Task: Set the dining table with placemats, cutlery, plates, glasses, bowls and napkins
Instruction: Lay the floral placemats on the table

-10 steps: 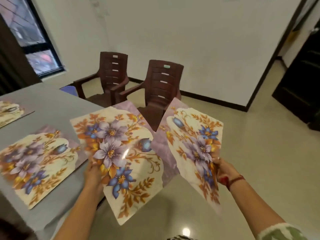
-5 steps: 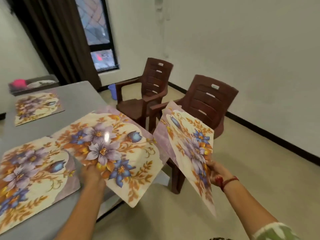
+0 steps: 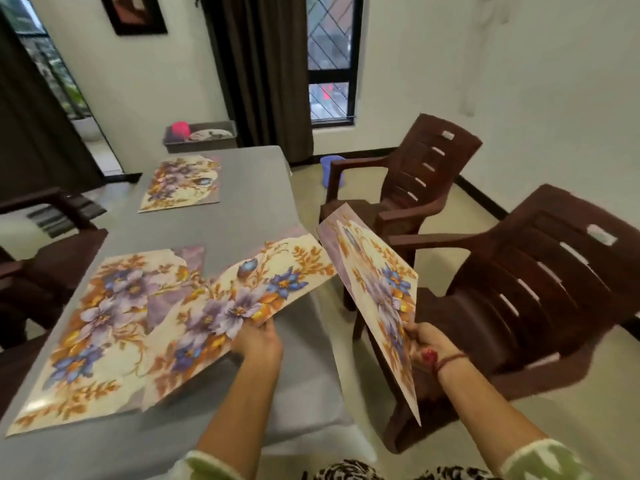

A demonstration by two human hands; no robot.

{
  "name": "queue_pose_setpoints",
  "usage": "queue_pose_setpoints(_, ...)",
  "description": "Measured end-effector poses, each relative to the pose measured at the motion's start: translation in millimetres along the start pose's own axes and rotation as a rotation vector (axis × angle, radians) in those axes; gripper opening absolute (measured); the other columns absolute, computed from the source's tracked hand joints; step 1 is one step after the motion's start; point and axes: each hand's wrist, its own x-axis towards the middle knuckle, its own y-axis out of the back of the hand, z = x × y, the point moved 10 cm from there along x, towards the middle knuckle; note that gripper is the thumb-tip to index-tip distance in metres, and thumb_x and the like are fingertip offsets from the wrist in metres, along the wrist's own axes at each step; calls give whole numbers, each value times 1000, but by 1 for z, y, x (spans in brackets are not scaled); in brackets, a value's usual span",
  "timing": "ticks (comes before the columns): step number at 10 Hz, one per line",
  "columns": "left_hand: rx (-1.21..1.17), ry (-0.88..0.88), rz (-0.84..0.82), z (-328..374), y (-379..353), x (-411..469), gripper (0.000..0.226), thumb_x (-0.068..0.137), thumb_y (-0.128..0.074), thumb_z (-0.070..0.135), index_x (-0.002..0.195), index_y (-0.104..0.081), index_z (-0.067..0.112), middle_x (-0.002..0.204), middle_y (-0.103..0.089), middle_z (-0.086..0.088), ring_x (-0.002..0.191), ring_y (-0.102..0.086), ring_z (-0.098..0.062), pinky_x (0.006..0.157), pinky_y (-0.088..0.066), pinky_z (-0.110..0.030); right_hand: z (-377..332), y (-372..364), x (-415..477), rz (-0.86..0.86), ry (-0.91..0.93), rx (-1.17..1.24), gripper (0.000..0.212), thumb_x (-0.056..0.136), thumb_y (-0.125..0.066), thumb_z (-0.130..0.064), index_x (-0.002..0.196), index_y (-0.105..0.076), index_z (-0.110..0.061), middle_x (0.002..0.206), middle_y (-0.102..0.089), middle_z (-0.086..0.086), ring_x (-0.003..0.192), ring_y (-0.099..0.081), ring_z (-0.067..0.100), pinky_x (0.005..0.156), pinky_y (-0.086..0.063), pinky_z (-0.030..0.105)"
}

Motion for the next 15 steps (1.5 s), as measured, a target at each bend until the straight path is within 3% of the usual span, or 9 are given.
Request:
queue_pose_setpoints(1,-920,755,-207,-45,-72,-14,42,104,-25,18,136,-48,33,131,-51,24,139,-32,-23,104,-41,-35,-22,-33,37,-37,-50,-41,55,41,-92,-6,84,-58,0,58,-65,17,42,-63,26,37,-48,27)
queue_pose_setpoints(2,-836,384,-614,-8,-112,-37,58,102,-2,13,105,38,-29,41,-10,51,144,-3,5,118,10,-31,-26,-76,58,-78,-101,23,38,84,-55,0,122,-55,1,90,-68,24,75,-69,35,60,-56,44)
queue_pose_setpoints(3,-219,487,-429,-66,-121,-57,36,102,-38,12,133,-46,-5,136,-55,-6,129,-49,-25,105,-43,-33,-24,-101,80,-110,-155,65,35,85,-61,-4,120,-57,-2,105,-65,20,90,-65,34,86,-50,42)
queue_pose_setpoints(4,-61,589,-652,-71,-134,-66,31,98,-49,24,117,-57,0,106,-62,-17,84,-65,-27,62,-57,-28,-33,-117,102,-96,-157,52,24,100,-37,-14,100,-58,-2,80,-69,21,63,-70,35,61,-57,46)
queue_pose_setpoints(6,1189,-984,-644,17,-113,31,47,82,-57,45,122,-60,18,115,-65,-7,104,-63,-30,78,-53,-38,-58,-135,129,-109,-207,46,24,101,-37,-18,96,-56,-4,91,-65,15,56,-69,30,79,-54,39)
queue_pose_setpoints(7,1590,-1140,-766,-35,-97,83,90,79,-39,74,150,-26,21,160,-16,-6,145,-16,-32,94,-41,-62,-75,-133,148,-69,-185,-2,24,101,-36,-15,101,-56,-3,77,-70,19,58,-69,31,79,-54,43)
queue_pose_setpoints(10,1400,-461,-547,-69,-101,61,108,54,26,89,146,20,33,154,22,3,145,18,-25,112,-1,-61,-97,-118,176,46,-182,-97,21,101,-38,-16,104,-58,-11,71,-69,9,50,-67,22,82,-49,27)
queue_pose_setpoints(12,1332,-226,-400,-78,-107,30,113,56,23,85,152,6,28,161,8,-6,147,10,-31,111,4,-63,-113,-137,178,-21,-177,-53,18,100,-41,-20,99,-58,-13,97,-65,4,73,-67,19,99,-38,19)
queue_pose_setpoints(15,1304,-328,-455,-91,-118,14,85,89,-10,72,135,-54,15,135,-55,-19,124,-50,-45,85,-36,-75,-96,-143,123,-132,-158,39,22,103,-33,-16,99,-52,-7,95,-61,12,57,-69,26,42,-55,37)
